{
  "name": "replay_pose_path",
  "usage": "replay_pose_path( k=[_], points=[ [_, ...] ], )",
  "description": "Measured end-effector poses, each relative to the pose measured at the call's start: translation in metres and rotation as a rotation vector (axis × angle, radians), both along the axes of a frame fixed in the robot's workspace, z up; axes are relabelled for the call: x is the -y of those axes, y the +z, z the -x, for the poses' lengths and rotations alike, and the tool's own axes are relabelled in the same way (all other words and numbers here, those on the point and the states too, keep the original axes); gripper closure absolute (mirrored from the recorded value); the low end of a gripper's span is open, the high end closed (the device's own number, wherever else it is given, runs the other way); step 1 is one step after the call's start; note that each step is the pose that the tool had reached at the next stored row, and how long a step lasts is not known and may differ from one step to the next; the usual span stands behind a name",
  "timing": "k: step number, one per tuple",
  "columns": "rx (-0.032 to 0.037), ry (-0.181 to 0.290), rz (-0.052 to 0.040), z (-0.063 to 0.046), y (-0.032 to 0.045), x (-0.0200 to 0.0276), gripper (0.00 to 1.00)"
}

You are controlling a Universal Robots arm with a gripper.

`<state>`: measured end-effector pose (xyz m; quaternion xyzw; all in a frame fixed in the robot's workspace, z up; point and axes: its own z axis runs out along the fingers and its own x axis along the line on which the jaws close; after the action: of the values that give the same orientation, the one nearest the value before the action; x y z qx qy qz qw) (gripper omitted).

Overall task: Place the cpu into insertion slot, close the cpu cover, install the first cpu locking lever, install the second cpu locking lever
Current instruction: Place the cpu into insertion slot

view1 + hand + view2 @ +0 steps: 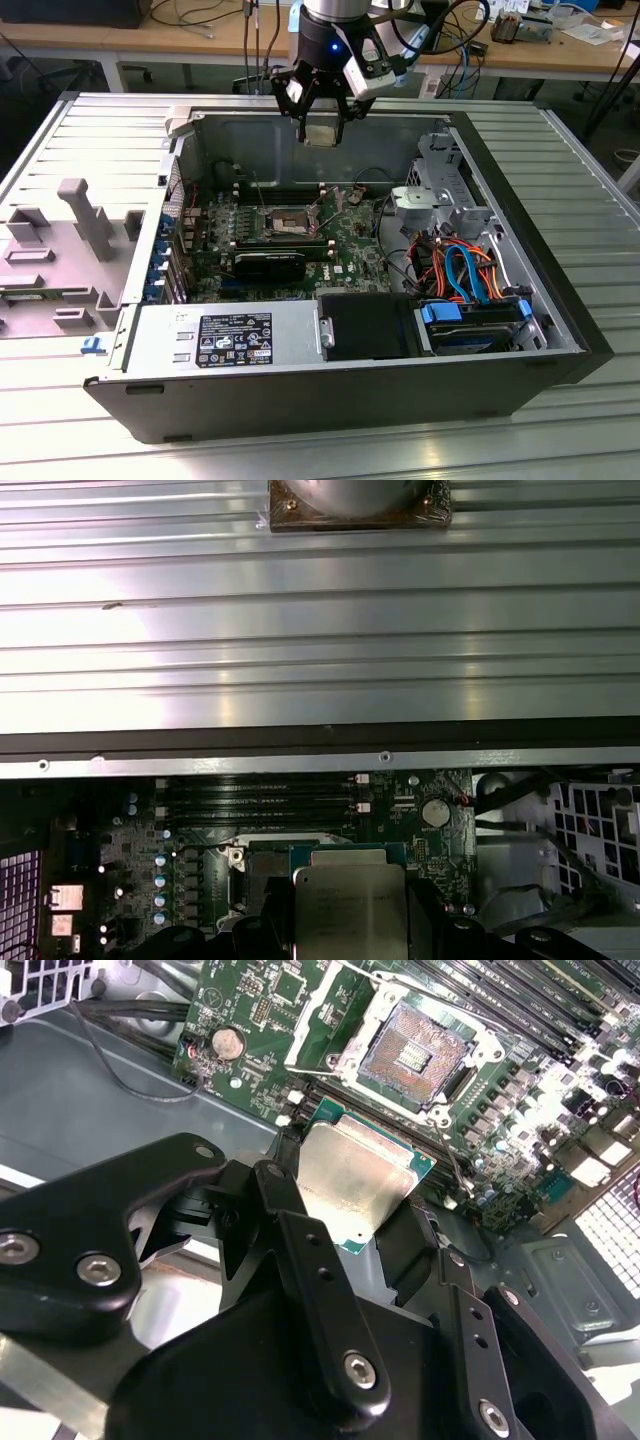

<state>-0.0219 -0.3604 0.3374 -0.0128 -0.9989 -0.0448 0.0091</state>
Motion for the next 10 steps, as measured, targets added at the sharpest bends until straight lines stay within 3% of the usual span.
replay_pose_path(
  k=[10],
  points=[
    [0.0001, 0.000, 0.0000, 0.0000, -0.0019, 0.0008, 0.45]
  ],
)
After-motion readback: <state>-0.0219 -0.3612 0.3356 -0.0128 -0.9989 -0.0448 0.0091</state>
